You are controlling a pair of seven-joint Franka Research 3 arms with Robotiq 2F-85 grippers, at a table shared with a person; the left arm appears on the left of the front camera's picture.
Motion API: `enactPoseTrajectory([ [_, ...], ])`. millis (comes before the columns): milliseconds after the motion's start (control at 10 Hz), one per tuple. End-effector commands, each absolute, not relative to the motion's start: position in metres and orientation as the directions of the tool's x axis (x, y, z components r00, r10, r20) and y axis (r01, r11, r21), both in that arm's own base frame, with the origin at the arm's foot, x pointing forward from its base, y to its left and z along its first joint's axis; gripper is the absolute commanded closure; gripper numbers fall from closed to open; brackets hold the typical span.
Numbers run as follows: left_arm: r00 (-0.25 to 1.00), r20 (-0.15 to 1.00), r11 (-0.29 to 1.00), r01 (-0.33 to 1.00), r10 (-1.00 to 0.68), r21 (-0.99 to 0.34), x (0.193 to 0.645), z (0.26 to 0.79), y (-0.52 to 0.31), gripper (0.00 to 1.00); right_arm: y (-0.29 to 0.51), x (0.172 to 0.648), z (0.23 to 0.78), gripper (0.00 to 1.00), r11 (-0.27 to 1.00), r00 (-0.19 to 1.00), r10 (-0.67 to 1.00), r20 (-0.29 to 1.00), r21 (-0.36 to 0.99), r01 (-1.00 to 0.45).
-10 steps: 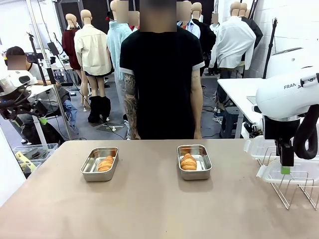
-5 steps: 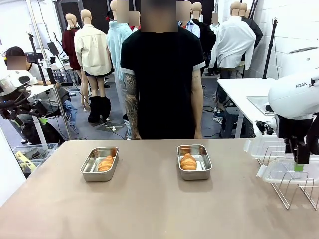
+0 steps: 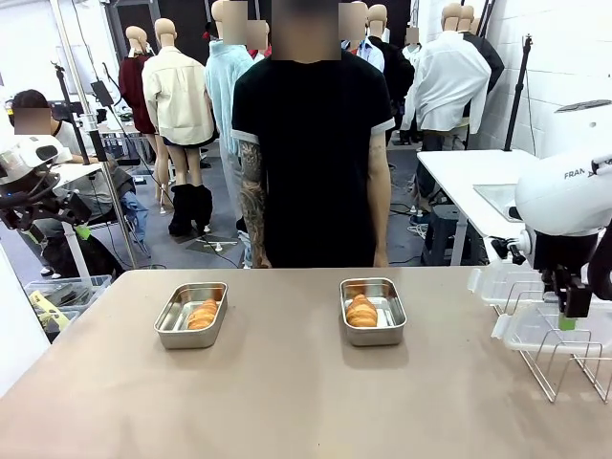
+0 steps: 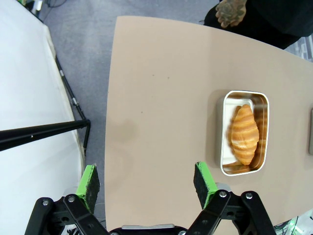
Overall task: Place the bread in airtight containers.
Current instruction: Pick up one Airtight Container lid and hand it to the human.
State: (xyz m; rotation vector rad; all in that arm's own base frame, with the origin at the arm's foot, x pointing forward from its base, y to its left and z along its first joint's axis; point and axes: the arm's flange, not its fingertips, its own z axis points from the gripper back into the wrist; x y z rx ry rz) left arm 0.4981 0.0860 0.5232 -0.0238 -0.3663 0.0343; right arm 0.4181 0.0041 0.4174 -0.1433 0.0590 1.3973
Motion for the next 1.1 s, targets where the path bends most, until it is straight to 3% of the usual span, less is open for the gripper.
enactPoseTrajectory([
  [0,0.932,0.360,0.999,-0.035,0.044,-0.030,0.497,0.525,0.087,0.00,0.000,0.419,0.413,0.80,0.146,0.152,0.984,-0.093,-0.066,-0.987],
  [100,0.932,0.360,0.999,-0.035,0.044,-0.030,0.497,0.525,0.087,0.00,-0.001,0.419,0.413,1.00,0.149,0.154,0.984,-0.090,-0.061,-0.987],
  [1000,0.932,0.360,0.999,-0.035,0.044,-0.030,0.497,0.525,0.087,0.00,0.008,0.435,0.423,1.00,0.181,0.183,0.976,-0.116,-0.026,-0.983],
])
